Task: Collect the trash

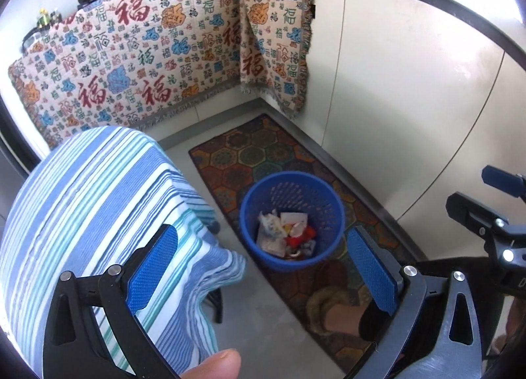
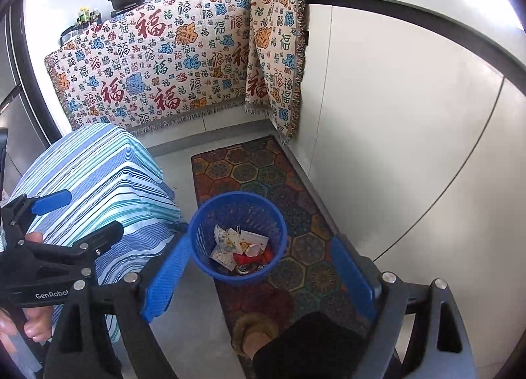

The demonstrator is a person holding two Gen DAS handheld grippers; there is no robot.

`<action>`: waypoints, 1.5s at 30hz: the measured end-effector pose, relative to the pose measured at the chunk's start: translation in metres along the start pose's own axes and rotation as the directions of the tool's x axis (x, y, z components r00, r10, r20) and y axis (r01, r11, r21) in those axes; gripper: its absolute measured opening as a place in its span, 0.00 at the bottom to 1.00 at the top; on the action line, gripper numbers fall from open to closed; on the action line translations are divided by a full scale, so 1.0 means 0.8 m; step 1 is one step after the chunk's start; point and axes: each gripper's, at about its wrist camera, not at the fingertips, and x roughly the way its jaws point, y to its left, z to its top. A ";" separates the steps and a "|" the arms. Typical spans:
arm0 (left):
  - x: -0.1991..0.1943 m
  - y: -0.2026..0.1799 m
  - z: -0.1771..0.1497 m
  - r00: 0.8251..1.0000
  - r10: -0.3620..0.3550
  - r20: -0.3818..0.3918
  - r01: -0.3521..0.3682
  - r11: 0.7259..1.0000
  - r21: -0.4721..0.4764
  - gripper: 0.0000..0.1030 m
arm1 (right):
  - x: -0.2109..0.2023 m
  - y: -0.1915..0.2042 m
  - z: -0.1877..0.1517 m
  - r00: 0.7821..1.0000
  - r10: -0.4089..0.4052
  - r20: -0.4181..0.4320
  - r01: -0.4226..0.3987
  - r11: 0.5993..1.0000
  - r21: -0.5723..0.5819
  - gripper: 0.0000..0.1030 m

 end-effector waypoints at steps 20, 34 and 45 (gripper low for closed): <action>-0.018 0.007 -0.003 1.000 0.027 0.005 -0.027 0.998 -0.053 1.00 | -0.006 0.007 -0.010 1.000 0.013 -0.014 -0.014 1.000 -0.014 0.86; -0.018 0.005 0.001 1.000 0.024 0.002 -0.024 0.998 -0.060 1.00 | -0.005 0.012 -0.011 1.000 0.021 -0.018 -0.021 1.000 -0.016 0.86; -0.017 0.002 0.002 1.000 0.023 -0.004 -0.024 0.998 -0.061 1.00 | -0.004 0.014 -0.011 1.000 0.023 -0.018 -0.024 1.000 -0.016 0.86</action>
